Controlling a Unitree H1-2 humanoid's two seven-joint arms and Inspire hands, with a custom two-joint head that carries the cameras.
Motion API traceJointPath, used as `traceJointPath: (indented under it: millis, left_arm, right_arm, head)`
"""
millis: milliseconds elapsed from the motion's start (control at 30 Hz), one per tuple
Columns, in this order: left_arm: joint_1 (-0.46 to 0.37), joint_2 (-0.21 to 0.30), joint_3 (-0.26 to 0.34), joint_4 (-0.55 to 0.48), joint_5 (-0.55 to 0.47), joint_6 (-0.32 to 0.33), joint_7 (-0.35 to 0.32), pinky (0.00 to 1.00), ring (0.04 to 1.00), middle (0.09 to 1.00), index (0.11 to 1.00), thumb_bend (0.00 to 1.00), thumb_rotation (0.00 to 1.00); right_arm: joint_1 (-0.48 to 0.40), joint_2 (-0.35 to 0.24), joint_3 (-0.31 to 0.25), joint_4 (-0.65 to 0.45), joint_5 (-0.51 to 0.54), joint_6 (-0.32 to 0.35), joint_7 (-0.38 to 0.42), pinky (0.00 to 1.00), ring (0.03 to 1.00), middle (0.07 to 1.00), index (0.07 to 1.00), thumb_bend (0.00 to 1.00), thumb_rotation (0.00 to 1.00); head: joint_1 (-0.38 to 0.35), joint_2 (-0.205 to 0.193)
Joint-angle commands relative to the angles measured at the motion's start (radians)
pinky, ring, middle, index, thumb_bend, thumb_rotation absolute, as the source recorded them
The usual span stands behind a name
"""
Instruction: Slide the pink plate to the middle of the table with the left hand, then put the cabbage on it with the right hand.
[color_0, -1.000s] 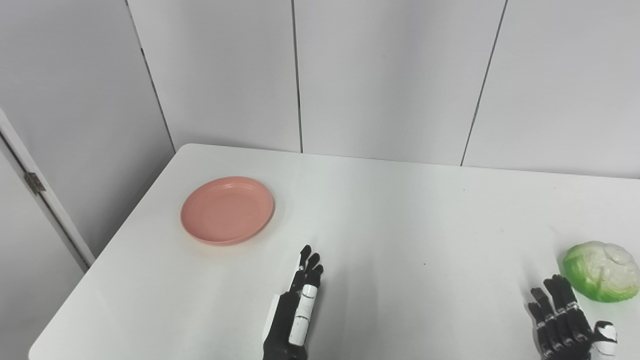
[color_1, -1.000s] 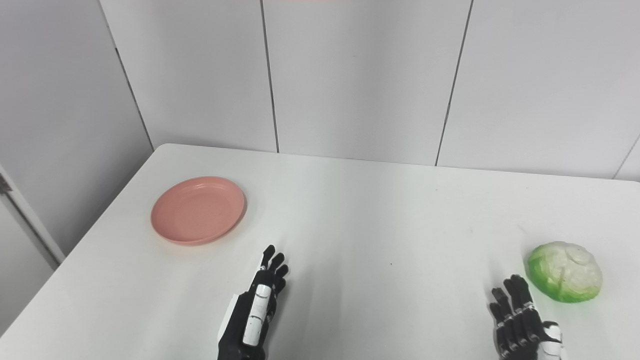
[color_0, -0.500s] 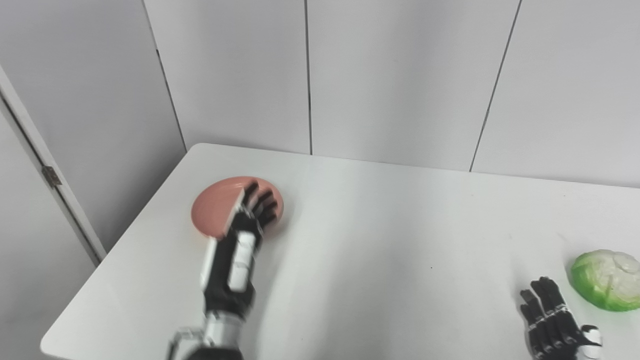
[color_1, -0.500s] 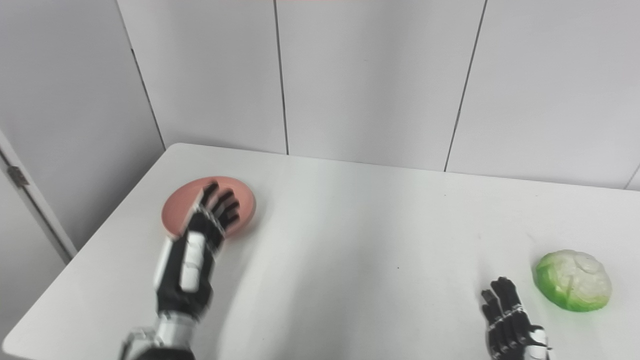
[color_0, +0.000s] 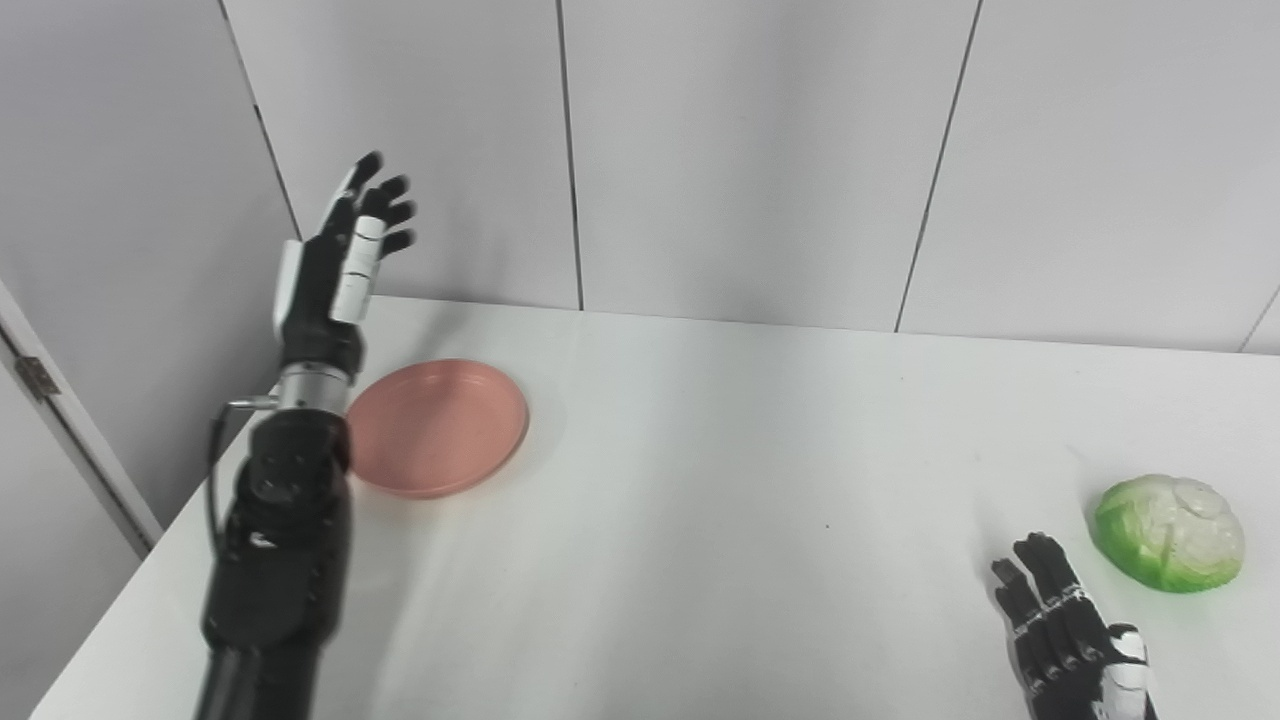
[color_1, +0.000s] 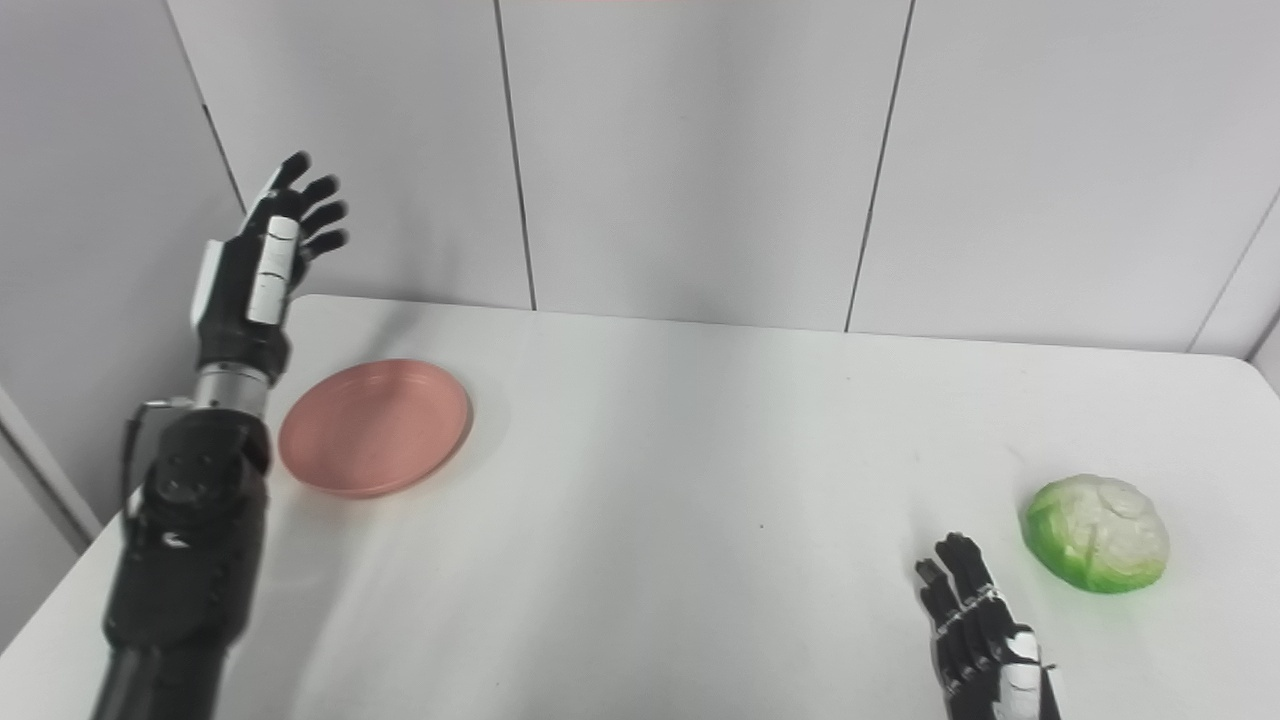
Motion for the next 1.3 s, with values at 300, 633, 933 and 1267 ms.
traceJointPath:
  millis: [300,633,933,1267]
  left_arm:
    - [-0.166,0.106,0.041,0.432,-0.064,-0.190,-0.028,0.91,0.908,0.917,0.942,0.81,0.87]
    - [-0.226,0.099,0.115,0.676,-0.243,-0.113,-0.103,0.92,0.919,0.903,0.892,0.86,0.85]
    - [-0.155,0.068,0.092,0.719,-0.278,-0.136,-0.194,0.88,0.908,0.911,0.927,0.80,0.85]
    - [-0.132,0.027,0.060,0.817,-0.290,-0.199,-0.244,0.87,0.896,0.904,0.939,0.81,0.85]
  right_arm:
    - [0.064,-0.004,0.017,-0.034,0.007,0.002,-0.012,0.97,0.922,0.931,0.892,0.80,0.94]
    - [0.084,-0.002,0.031,-0.074,-0.006,0.012,-0.025,0.97,0.922,0.936,0.891,0.81,0.94]
    - [0.093,-0.004,0.046,-0.111,-0.011,0.035,-0.040,0.96,0.913,0.931,0.891,0.80,0.94]
    - [0.097,-0.003,0.054,-0.137,-0.016,0.054,-0.056,0.96,0.912,0.932,0.895,0.80,0.94]
  head:
    - [-0.009,0.029]
    - [-0.030,0.060]
    - [-0.043,0.079]
    - [-0.052,0.094]
